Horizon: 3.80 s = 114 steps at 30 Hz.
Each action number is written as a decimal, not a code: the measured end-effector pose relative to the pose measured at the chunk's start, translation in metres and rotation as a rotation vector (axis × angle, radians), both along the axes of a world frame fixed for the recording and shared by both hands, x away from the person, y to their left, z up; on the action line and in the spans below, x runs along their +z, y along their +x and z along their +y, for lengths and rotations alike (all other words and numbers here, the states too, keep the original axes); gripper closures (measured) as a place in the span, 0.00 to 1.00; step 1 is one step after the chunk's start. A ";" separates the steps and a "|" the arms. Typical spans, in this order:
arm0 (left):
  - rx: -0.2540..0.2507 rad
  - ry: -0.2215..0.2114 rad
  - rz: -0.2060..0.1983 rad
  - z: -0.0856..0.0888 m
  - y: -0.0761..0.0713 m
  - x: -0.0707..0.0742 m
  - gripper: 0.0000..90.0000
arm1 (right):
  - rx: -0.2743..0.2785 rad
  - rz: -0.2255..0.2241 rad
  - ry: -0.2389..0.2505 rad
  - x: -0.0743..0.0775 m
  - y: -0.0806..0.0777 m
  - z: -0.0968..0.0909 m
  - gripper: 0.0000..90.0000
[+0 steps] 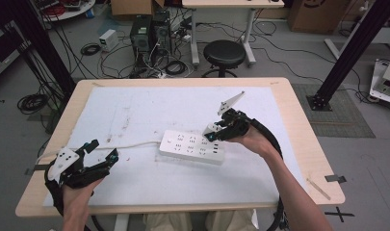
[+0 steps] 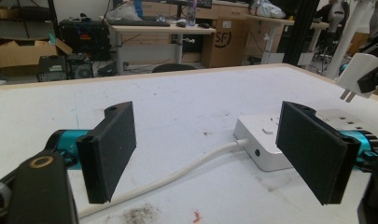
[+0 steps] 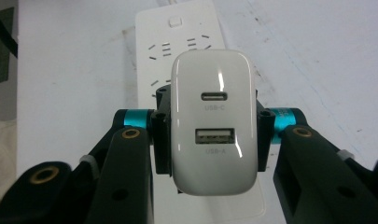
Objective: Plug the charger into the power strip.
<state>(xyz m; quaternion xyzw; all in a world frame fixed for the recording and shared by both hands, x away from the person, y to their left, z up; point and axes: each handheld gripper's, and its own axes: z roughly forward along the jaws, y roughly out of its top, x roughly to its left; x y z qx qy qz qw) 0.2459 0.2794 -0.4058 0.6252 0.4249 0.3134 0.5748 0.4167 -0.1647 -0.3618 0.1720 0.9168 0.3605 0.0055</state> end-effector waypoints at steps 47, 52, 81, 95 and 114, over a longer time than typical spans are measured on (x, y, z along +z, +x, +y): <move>0.025 -0.007 0.034 0.001 -0.008 -0.010 0.22 | 0.121 -0.030 -0.252 -0.017 0.012 0.039 0.70; 0.021 -0.010 0.032 -0.001 -0.008 -0.010 0.22 | 0.121 -0.054 -0.259 -0.018 0.010 0.041 0.70; 0.012 -0.005 0.036 -0.005 -0.009 -0.009 0.22 | 0.119 -0.052 -0.203 -0.022 0.012 0.035 0.71; 0.004 0.001 0.037 -0.008 -0.007 -0.008 0.23 | 0.109 -0.064 -0.154 -0.025 0.010 0.029 0.71; -0.005 -0.003 0.047 -0.013 -0.004 -0.008 0.23 | 0.138 -0.107 -0.184 -0.024 0.008 0.034 0.71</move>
